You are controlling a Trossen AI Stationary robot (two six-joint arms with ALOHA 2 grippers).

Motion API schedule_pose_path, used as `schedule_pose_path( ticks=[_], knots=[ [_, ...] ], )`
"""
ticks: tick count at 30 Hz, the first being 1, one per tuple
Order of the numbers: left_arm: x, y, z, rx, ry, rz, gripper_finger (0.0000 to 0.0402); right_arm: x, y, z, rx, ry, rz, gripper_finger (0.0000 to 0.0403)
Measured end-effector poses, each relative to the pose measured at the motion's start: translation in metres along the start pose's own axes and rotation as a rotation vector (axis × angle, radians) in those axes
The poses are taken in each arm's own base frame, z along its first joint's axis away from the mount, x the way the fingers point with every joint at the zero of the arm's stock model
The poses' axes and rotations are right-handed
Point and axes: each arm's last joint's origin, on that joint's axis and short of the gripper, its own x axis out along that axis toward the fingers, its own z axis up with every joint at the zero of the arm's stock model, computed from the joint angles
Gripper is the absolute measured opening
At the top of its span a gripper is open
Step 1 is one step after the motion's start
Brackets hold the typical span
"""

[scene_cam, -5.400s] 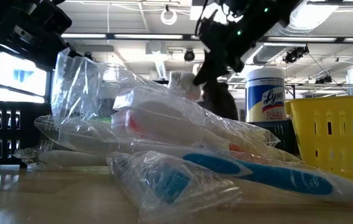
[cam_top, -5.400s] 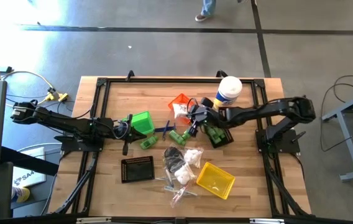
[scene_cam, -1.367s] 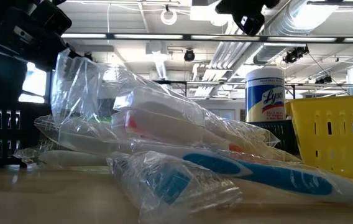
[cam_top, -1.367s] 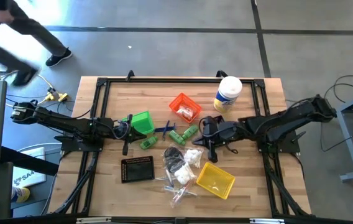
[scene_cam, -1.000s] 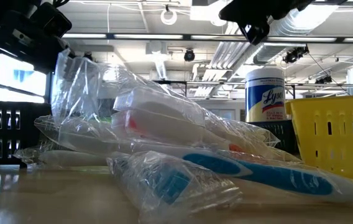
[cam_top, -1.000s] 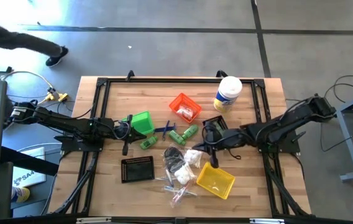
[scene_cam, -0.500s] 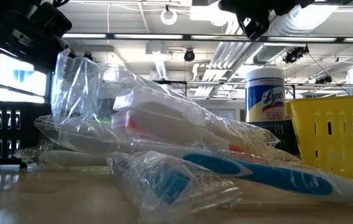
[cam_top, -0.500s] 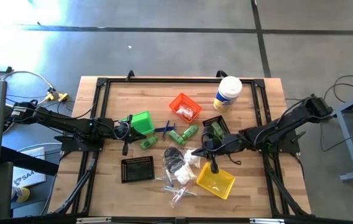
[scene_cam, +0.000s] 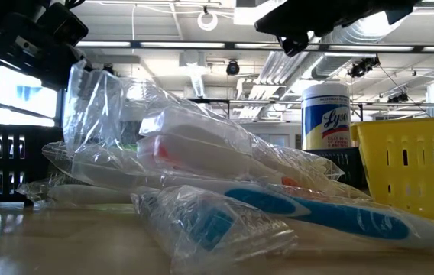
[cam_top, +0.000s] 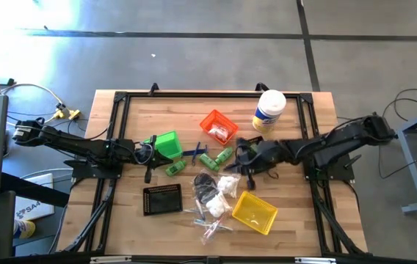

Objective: Pick & Place Travel size toiletries
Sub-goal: Put the green shampoo into the top black bin

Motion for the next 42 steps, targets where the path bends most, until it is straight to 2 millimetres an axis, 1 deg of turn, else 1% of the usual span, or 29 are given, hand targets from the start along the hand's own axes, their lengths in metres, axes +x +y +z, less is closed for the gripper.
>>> schedule_pose_path(
  ticks=[5, 10, 15, 18, 22, 26, 28, 33, 36, 40, 42],
  knots=[
    [0.000, 0.000, 0.000, 0.000, 0.000, 0.000, 0.0000, -0.009, -0.030, 0.003, -0.026, -0.025, 0.063, 0.0002],
    [0.000, 0.000, 0.000, -0.016, 0.000, 0.000, 0.0000, -0.016, -0.052, -0.003, 0.000, 0.013, 0.095, 0.0002],
    [0.000, 0.000, 0.000, -0.069, 0.000, 0.000, 0.0000, -0.023, -0.063, -0.006, 0.038, 0.039, 0.147, 0.0002],
    [0.000, 0.000, 0.000, -0.080, 0.000, 0.000, 0.0000, -0.023, -0.065, -0.006, 0.044, 0.040, 0.134, 0.0002],
    [0.000, 0.000, 0.002, -0.081, -0.020, -0.002, 0.0000, -0.023, -0.067, -0.002, 0.048, -0.006, 0.117, 0.0002],
    [0.000, 0.000, 0.006, -0.089, -0.064, -0.007, 0.0000, -0.022, -0.064, -0.001, 0.069, -0.008, 0.091, 0.0002],
    [0.000, 0.000, 0.007, -0.090, -0.073, -0.008, 0.0000, -0.021, -0.059, -0.006, 0.079, -0.020, 0.094, 0.0002],
    [0.000, 0.000, 0.007, -0.090, -0.072, -0.007, 0.0000, -0.019, -0.043, -0.025, 0.095, -0.079, 0.058, 0.0002],
    [0.000, -0.001, 0.010, -0.098, -0.098, -0.011, 0.0000, -0.026, -0.038, -0.029, 0.097, -0.126, 0.042, 0.0002],
    [0.000, -0.001, 0.020, -0.142, -0.128, -0.011, 0.0000, -0.038, -0.034, -0.030, 0.089, -0.162, 0.023, 0.0002],
    [0.000, -0.001, 0.027, -0.148, -0.130, -0.001, 0.0000, -0.046, -0.033, -0.027, 0.074, -0.190, 0.021, 0.0002]
  ],
)
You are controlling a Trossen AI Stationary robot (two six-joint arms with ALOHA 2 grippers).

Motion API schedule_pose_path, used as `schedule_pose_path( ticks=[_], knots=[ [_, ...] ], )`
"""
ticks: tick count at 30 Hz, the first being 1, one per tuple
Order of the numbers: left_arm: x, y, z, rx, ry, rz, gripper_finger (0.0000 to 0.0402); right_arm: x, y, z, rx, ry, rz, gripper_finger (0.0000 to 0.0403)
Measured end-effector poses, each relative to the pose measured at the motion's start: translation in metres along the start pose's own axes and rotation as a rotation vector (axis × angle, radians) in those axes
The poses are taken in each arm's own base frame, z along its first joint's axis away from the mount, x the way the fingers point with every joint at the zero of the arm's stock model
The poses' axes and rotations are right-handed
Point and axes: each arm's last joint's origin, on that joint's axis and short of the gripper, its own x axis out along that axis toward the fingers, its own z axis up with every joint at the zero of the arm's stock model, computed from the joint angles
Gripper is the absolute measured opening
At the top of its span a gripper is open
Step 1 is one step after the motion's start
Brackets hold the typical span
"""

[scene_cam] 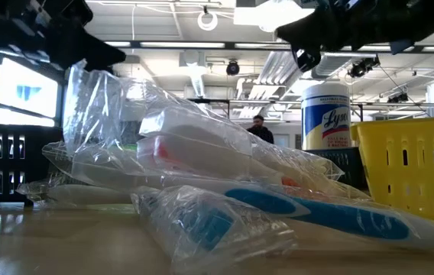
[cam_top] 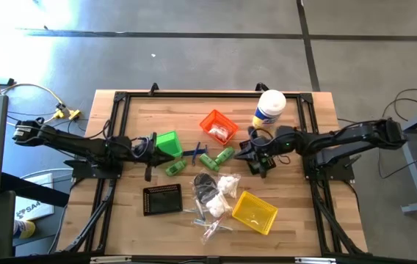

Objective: Pick & Place Travel size toiletries
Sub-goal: Put the green shampoo into the top black bin

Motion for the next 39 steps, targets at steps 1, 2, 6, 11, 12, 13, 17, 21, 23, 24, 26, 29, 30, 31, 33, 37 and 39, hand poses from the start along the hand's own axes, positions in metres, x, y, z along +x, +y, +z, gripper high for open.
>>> schedule_pose_path(
  ticks=[1, 2, 6, 11, 12, 13, 17, 21, 23, 24, 26, 29, 30, 31, 33, 37, 39],
  knots=[
    [0.000, 0.000, 0.002, 0.001, 0.008, 0.004, 0.0000, -0.004, 0.001, 0.002, -0.010, -0.016, 0.001, 0.0002],
    [0.001, -0.001, 0.005, 0.003, 0.018, 0.007, 0.0000, -0.008, 0.002, 0.005, -0.020, -0.033, 0.001, 0.0002],
    [0.002, -0.002, 0.013, 0.010, 0.074, 0.041, 0.0000, -0.021, 0.004, 0.007, -0.041, -0.067, -0.002, 0.0002],
    [0.002, -0.003, 0.022, 0.014, 0.106, 0.058, 0.0000, -0.031, 0.006, 0.006, -0.045, -0.085, -0.040, 0.0002],
    [0.002, -0.004, 0.024, 0.011, 0.108, 0.059, 0.0000, -0.032, 0.006, 0.004, -0.043, -0.073, -0.049, 0.0002],
    [0.002, -0.004, 0.026, -0.002, 0.108, 0.059, 0.0000, -0.033, 0.006, 0.003, -0.040, -0.065, -0.054, 0.0002],
    [0.002, -0.005, 0.028, -0.018, 0.110, 0.061, 0.0000, -0.033, 0.006, 0.003, -0.046, -0.068, -0.051, 0.0002],
    [0.002, -0.005, 0.029, -0.018, 0.109, 0.061, 0.0000, -0.033, 0.006, 0.003, -0.070, -0.067, -0.052, 0.0002],
    [0.002, -0.005, 0.029, -0.025, 0.108, 0.061, 0.0000, -0.033, 0.006, 0.003, -0.075, -0.068, -0.052, 0.0002],
    [0.002, -0.005, 0.029, -0.032, 0.106, 0.061, 0.0000, -0.033, 0.006, 0.003, -0.075, -0.067, -0.052, 0.0002],
    [0.002, -0.004, 0.029, -0.045, 0.101, 0.073, 0.0000, -0.033, 0.006, 0.003, -0.075, -0.067, -0.052, 0.0002],
    [0.002, -0.004, 0.030, -0.060, 0.090, 0.107, 0.0000, -0.033, 0.006, 0.003, -0.074, -0.061, -0.051, 0.0002],
    [0.002, -0.003, 0.030, -0.061, 0.089, 0.113, 0.0000, -0.033, 0.006, 0.003, -0.073, -0.059, -0.051, 0.0002],
    [0.002, -0.003, 0.030, -0.061, 0.087, 0.117, 0.0000, -0.033, 0.006, 0.003, -0.073, -0.059, -0.051, 0.0002],
    [0.002, -0.003, 0.030, -0.061, 0.085, 0.125, 0.0000, -0.033, 0.006, 0.003, -0.073, -0.059, -0.051, 0.0002],
    [0.003, -0.003, 0.028, -0.083, 0.093, 0.131, 0.0000, -0.033, 0.006, 0.003, -0.073, -0.060, -0.051, 0.0002],
    [0.005, -0.003, 0.027, -0.081, 0.106, 0.135, 0.0000, -0.033, 0.006, 0.003, -0.073, -0.061, -0.051, 0.0002]
  ],
)
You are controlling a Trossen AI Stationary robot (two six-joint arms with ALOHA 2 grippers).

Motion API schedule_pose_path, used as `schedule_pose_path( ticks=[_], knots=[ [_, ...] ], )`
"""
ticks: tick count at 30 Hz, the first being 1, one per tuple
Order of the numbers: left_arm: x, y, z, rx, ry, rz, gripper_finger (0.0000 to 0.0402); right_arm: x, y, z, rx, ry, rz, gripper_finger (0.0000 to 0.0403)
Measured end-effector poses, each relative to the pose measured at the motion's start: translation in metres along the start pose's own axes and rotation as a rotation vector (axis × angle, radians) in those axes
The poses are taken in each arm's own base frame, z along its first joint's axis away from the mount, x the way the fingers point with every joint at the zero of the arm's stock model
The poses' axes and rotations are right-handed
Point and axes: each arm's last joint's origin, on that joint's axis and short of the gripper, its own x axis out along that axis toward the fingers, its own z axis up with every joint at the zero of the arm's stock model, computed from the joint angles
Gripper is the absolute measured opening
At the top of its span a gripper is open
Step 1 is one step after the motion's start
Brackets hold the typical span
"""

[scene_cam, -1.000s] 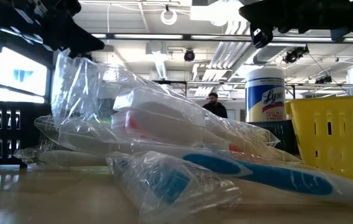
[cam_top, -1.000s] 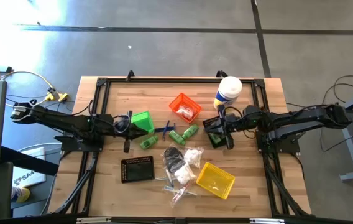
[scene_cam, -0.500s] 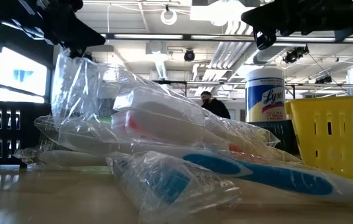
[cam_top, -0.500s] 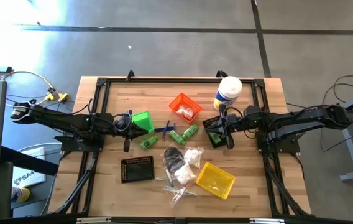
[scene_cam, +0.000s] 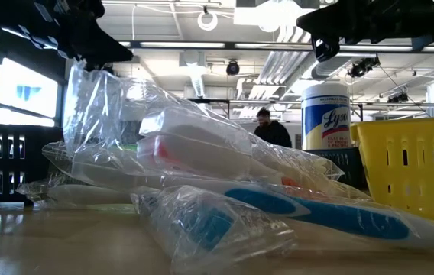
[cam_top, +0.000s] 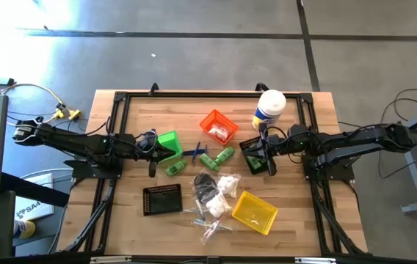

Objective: Pick & Place Travel size toiletries
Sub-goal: Put the green shampoo into the top black bin

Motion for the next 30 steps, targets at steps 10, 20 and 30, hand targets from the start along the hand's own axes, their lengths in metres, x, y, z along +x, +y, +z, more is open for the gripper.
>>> schedule_pose_path(
  ticks=[10, 20, 30],
  knots=[
    [0.018, -0.005, 0.005, 0.080, 0.245, 0.077, 0.0000, 0.000, 0.000, 0.000, 0.026, 0.000, -0.001, 0.0002],
    [0.034, -0.016, 0.026, 0.128, 0.426, 0.098, 0.0000, 0.000, 0.000, 0.000, 0.030, -0.001, -0.003, 0.0002],
    [0.034, -0.021, 0.031, 0.098, 0.471, 0.015, 0.0000, 0.000, 0.000, 0.000, 0.031, 0.002, -0.003, 0.0002]
  ],
)
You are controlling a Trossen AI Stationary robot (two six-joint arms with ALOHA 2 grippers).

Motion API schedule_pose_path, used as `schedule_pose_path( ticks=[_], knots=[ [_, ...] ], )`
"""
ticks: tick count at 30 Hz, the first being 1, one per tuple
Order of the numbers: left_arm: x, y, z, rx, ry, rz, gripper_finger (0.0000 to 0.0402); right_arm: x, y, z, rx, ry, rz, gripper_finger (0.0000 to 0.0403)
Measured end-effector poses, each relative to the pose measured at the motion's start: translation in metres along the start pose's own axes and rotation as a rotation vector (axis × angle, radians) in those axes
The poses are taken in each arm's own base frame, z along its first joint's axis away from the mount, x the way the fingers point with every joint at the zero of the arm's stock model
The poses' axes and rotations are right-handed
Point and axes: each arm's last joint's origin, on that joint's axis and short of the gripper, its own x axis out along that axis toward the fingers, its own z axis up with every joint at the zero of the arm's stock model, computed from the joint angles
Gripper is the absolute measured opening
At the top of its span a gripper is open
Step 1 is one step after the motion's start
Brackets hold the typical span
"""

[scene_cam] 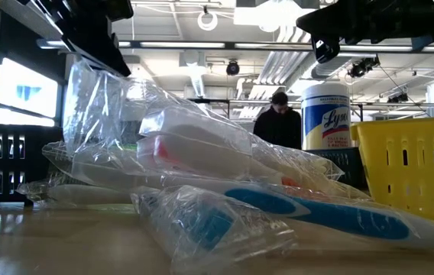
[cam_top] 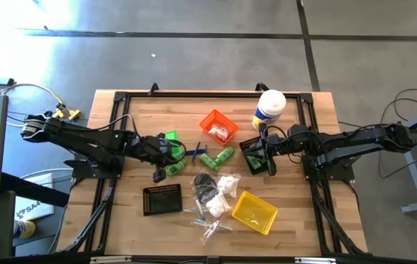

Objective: Pick & Place Travel size toiletries
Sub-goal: Put the green shampoo into the top black bin

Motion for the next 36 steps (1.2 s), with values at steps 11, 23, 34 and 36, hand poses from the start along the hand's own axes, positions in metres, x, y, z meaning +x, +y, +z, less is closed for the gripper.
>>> schedule_pose_path(
  ticks=[11, 23, 34, 36],
  knots=[
    [0.0039, 0.0001, -0.0010, -0.048, 0.016, 0.009, 0.0073, 0.0000, 0.0000, -0.0005, 0.001, 0.006, 0.000, 0.0002],
    [0.0077, 0.0004, -0.0034, -0.097, 0.045, 0.020, 0.0270, 0.0000, 0.0000, -0.0007, 0.001, 0.007, 0.000, 0.0002],
    [0.0096, 0.0004, -0.0046, -0.123, 0.060, 0.022, 0.0315, 0.0000, -0.0001, -0.0008, 0.001, 0.008, 0.000, 0.0002],
    [0.0096, -0.0001, -0.0048, -0.162, 0.067, 0.006, 0.0315, 0.0000, 0.0000, -0.0008, 0.001, 0.008, 0.000, 0.0002]
  ],
)
